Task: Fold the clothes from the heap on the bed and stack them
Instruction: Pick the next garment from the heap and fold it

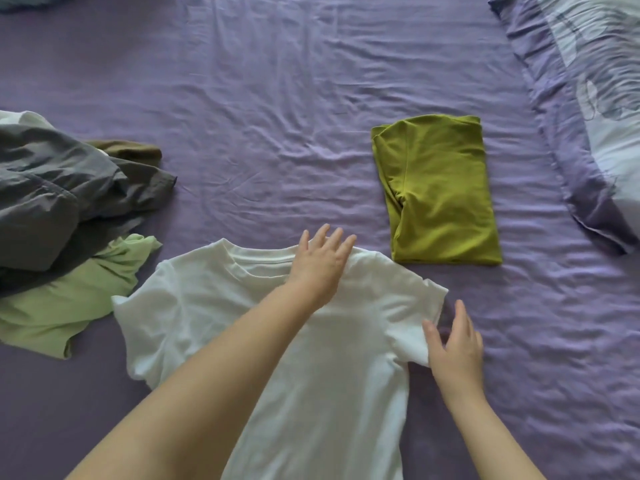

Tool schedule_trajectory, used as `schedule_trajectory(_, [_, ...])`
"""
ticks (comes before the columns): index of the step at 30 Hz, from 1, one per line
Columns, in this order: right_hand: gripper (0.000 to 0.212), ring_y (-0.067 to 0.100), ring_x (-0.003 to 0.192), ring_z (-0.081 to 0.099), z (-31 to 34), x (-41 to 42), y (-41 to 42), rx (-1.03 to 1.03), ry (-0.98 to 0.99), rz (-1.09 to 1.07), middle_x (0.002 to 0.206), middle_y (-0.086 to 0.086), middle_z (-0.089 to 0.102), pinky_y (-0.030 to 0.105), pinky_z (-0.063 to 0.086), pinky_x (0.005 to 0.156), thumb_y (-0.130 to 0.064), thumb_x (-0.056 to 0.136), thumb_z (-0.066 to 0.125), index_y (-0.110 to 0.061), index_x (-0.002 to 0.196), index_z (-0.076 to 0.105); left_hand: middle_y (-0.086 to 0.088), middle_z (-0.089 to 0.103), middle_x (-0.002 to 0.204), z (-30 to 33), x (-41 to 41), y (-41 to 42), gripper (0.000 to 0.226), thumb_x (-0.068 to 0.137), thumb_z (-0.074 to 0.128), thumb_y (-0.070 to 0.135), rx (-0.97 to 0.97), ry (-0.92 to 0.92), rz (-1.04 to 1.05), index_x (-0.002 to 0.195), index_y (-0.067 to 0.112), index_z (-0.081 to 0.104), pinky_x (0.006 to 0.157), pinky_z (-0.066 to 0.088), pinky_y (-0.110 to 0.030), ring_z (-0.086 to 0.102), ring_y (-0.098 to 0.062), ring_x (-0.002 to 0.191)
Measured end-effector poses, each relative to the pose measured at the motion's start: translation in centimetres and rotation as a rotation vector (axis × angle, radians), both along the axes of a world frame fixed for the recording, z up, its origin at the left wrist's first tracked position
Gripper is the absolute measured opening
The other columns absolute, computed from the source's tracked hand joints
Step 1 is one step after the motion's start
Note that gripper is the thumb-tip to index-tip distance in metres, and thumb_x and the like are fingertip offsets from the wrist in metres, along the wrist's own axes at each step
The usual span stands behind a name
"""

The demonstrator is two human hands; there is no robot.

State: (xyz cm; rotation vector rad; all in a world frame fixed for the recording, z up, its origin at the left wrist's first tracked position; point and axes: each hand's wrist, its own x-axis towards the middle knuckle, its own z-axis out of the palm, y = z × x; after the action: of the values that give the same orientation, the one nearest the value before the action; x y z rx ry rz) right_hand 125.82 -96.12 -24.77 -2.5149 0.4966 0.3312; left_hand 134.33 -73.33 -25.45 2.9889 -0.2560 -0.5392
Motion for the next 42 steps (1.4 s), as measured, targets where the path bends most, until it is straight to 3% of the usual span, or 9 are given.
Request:
schedule_trajectory(7, [0.044, 0.036, 0.097, 0.060, -0.2, 3.7, -0.2, 0.059, 0.023, -0.122, 0.100, 0.011, 0.067, 0.040, 0.041, 0.075, -0.017, 0.085, 0.062, -0.013, 0.125, 0.046, -0.009, 0.054, 0.113, 0.6, 3.0, -1.0, 0.020, 0.094, 0.051, 0.014, -0.201, -0.046, 0.353, 0.110, 0.016, 0.063, 0.084, 0.038, -0.036, 0.044, -0.029, 0.112])
schedule_trajectory(11, [0.047, 0.036, 0.102, 0.057, 0.5, 4.2, -0.3, -0.090, -0.067, -0.084, 0.114, 0.012, 0.061, 0.041, 0.041, 0.080, -0.011, 0.084, 0.062, -0.011, 0.128, 0.047, -0.006, 0.051, 0.122, 0.6, 3.1, -1.3, 0.024, 0.091, 0.053, 0.013, -0.090, -0.061, 0.334, 0.111, 0.021, 0.062, 0.108, 0.029, -0.043, 0.039, -0.028, 0.122])
schedule_trajectory(16, [0.047, 0.033, 0.128, 0.046, 0.1, -0.2, 2.7, -0.293, -0.373, 0.610, 0.140, 0.017, 0.049, 0.046, 0.032, 0.099, -0.018, 0.085, 0.051, -0.011, 0.131, 0.056, -0.014, 0.062, 0.119, 0.7, -3.8, -3.4, 0.038, 0.068, 0.072, 0.006, -0.166, -0.330, 0.186, 0.106, 0.013, 0.069, 0.103, 0.037, -0.061, 0.056, -0.034, 0.120])
schedule_trajectory(20, [0.053, 0.039, 0.127, 0.047, -0.4, -1.6, 1.8, -0.452, -0.059, 0.691, 0.139, 0.016, 0.049, 0.065, 0.035, 0.097, -0.037, 0.086, 0.033, -0.020, 0.129, 0.059, -0.013, 0.056, 0.135, -0.5, -10.7, -1.5, 0.045, 0.084, 0.053, 0.033, -0.041, -0.076, 0.051, 0.124, 0.017, 0.064, 0.097, 0.042, -0.062, 0.052, -0.033, 0.126])
schedule_trajectory(23, [0.046, 0.049, 0.122, 0.048, 0.8, -1.0, 3.6, -0.492, -0.043, 0.645, 0.130, 0.029, 0.053, 0.072, 0.032, 0.093, -0.027, 0.080, 0.064, -0.006, 0.121, 0.064, -0.009, 0.056, 0.136, -0.1, -13.9, 1.8, 0.053, 0.086, 0.035, 0.038, 0.017, 0.077, 0.091, 0.128, 0.021, 0.062, 0.097, 0.042, -0.059, 0.052, -0.032, 0.126])
schedule_trajectory(27, [0.066, 0.045, 0.125, 0.047, 1.2, -1.3, 10.4, -0.383, -0.073, 0.920, 0.133, 0.024, 0.053, 0.066, 0.036, 0.095, -0.022, 0.062, 0.084, -0.011, 0.123, 0.062, 0.001, 0.009, 0.161, 0.0, -15.9, 6.0, 0.051, 0.101, 0.024, 0.040, 0.028, 0.224, 0.173, 0.151, 0.031, 0.018, 0.114, -0.007, -0.055, 0.001, -0.027, 0.148])
schedule_trajectory(30, [0.060, 0.039, 0.144, 0.009, -0.2, -2.5, 15.7, -0.292, 0.026, 1.145, 0.157, 0.014, 0.017, 0.057, 0.011, 0.112, -0.036, 0.093, 0.052, -0.029, 0.147, 0.029, 0.001, 0.004, 0.161, 0.6, -16.7, 9.6, 0.049, 0.102, 0.027, 0.028, 0.035, 0.131, 0.284, 0.150, 0.031, 0.019, 0.112, -0.018, -0.051, -0.008, -0.022, 0.148])
schedule_trajectory(37, [0.054, 0.024, 0.146, -0.009, -1.8, -0.9, 21.5, -0.412, 0.097, 1.081, 0.160, -0.001, -0.005, 0.056, -0.003, 0.112, -0.042, 0.100, 0.021, -0.035, 0.150, 0.000, -0.010, 0.025, 0.155, 3.5, -17.0, 20.7, 0.073, 0.082, 0.051, 0.007, -0.108, -0.229, 0.714, 0.150, 0.016, 0.025, 0.116, 0.014, -0.039, 0.022, -0.027, 0.143])
schedule_trajectory(42, [0.055, 0.025, 0.146, -0.013, -0.6, -3.9, 26.4, -0.303, 0.083, 1.195, 0.160, 0.001, -0.008, 0.047, -0.001, 0.116, -0.037, 0.100, 0.028, -0.029, 0.151, 0.006, -0.002, 0.055, 0.130, 3.6, -15.3, 24.7, 0.079, 0.082, 0.056, 0.022, -0.159, 0.102, 0.639, 0.151, 0.021, 0.018, 0.093, 0.036, -0.036, 0.049, -0.027, 0.115])
